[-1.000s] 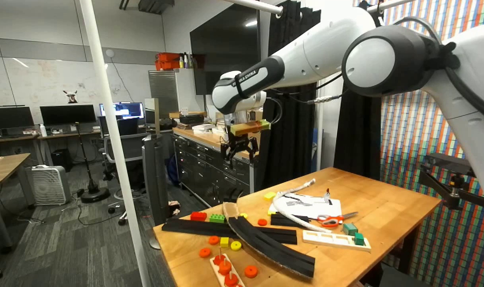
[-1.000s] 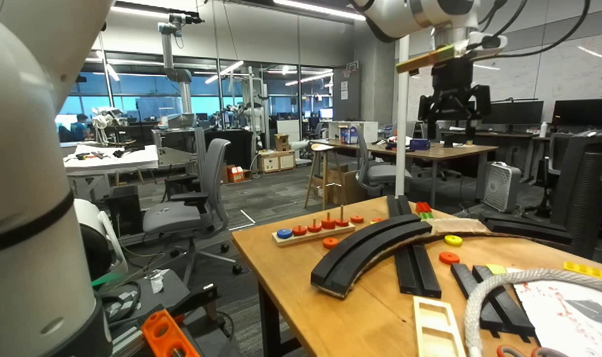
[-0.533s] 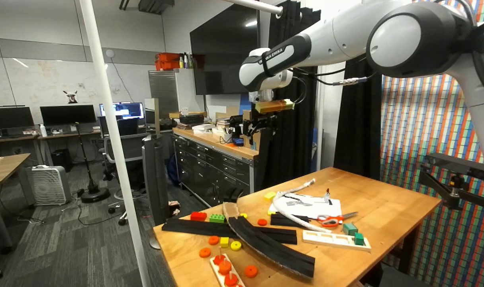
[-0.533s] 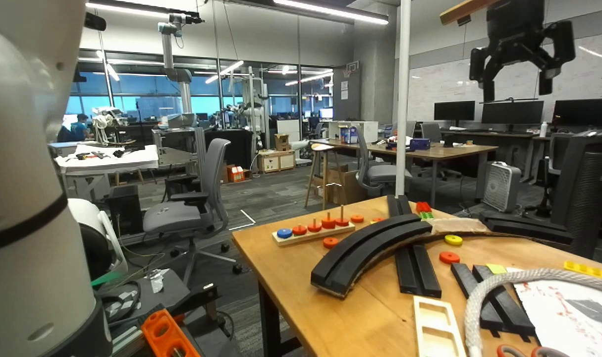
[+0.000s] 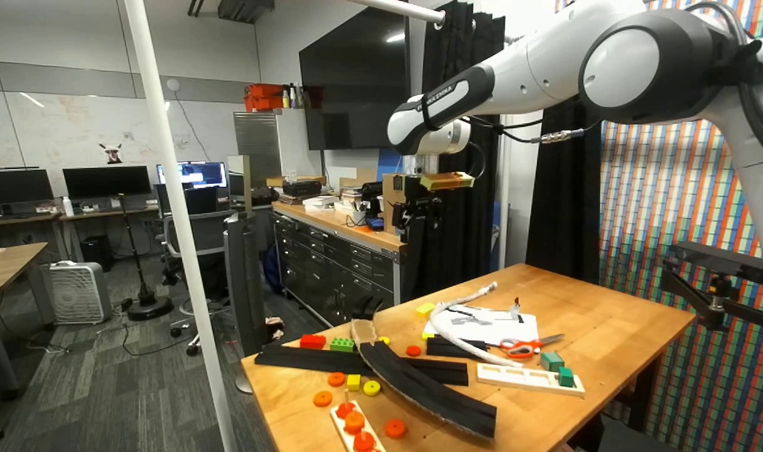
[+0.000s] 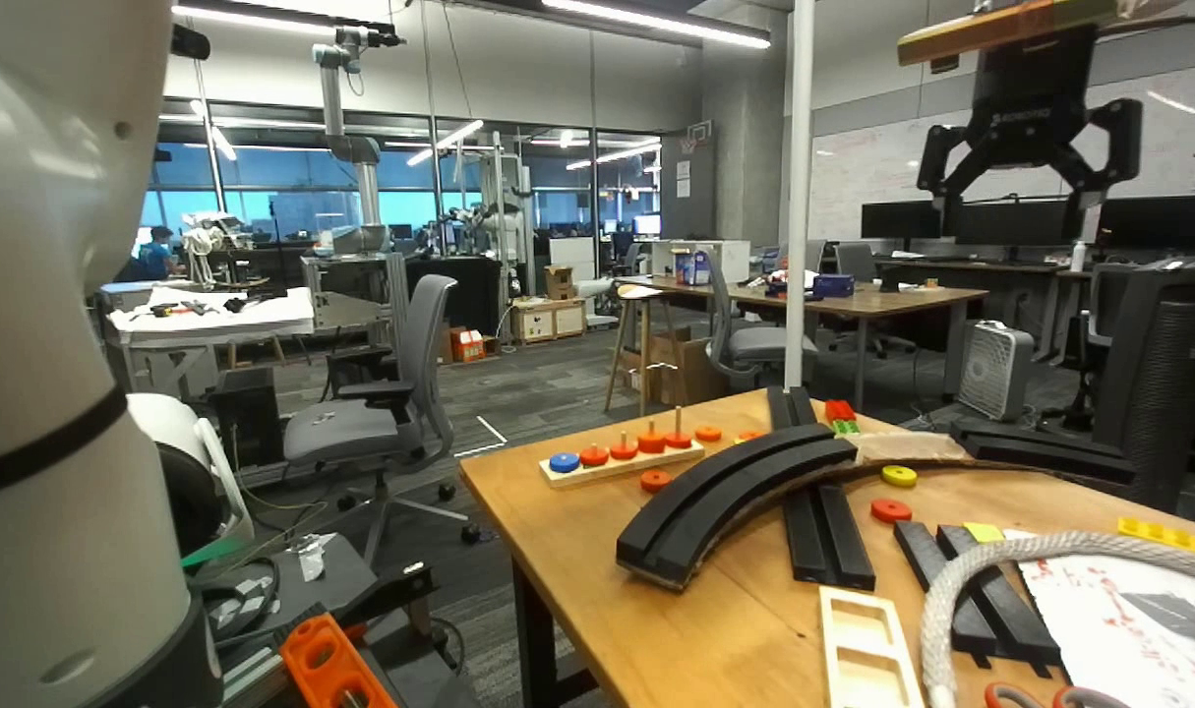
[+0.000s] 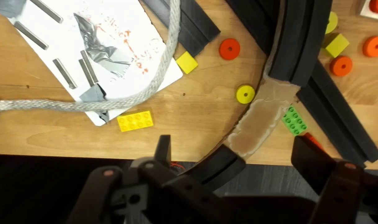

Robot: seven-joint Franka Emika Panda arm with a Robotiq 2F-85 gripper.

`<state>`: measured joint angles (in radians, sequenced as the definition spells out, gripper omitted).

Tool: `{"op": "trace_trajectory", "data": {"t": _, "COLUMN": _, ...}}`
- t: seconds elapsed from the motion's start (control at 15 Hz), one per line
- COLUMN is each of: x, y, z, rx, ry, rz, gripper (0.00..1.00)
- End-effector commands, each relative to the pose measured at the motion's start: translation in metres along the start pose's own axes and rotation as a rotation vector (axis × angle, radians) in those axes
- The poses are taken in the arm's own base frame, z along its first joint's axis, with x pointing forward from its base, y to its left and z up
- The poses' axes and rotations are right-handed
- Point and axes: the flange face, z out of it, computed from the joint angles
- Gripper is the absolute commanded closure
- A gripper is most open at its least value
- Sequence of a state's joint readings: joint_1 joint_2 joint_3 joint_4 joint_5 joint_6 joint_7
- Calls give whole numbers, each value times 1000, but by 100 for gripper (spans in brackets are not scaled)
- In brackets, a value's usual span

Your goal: Remove the last ring to the right of the wooden platform

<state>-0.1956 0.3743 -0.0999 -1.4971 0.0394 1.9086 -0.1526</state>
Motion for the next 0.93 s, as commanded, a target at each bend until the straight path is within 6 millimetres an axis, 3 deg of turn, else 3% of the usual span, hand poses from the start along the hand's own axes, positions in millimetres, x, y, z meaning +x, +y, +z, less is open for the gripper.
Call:
{"op": "trace_trajectory", "data": {"t": 0.0, "x": -23, "y": -51, "z": -31, "rx": -29, "ry": 9, "rz": -136, "gripper": 0}}
{"op": "trace_trajectory", "data": {"t": 0.33, "x": -64, "y": -85, "z": -67, "rx": -49, "ry": 59, "rz": -180, "gripper": 0}}
{"op": "trace_trajectory", "data": {"t": 0.53, "x": -93, "y": -87, "z": -85, "rx": -48, "ry": 62, "rz": -163, "gripper": 0}}
{"op": "trace_trajectory", "data": {"t": 0.87, "x": -140, "y": -92, "z": -96, "rx": -69, "ry": 64, "rz": -117, "gripper": 0}}
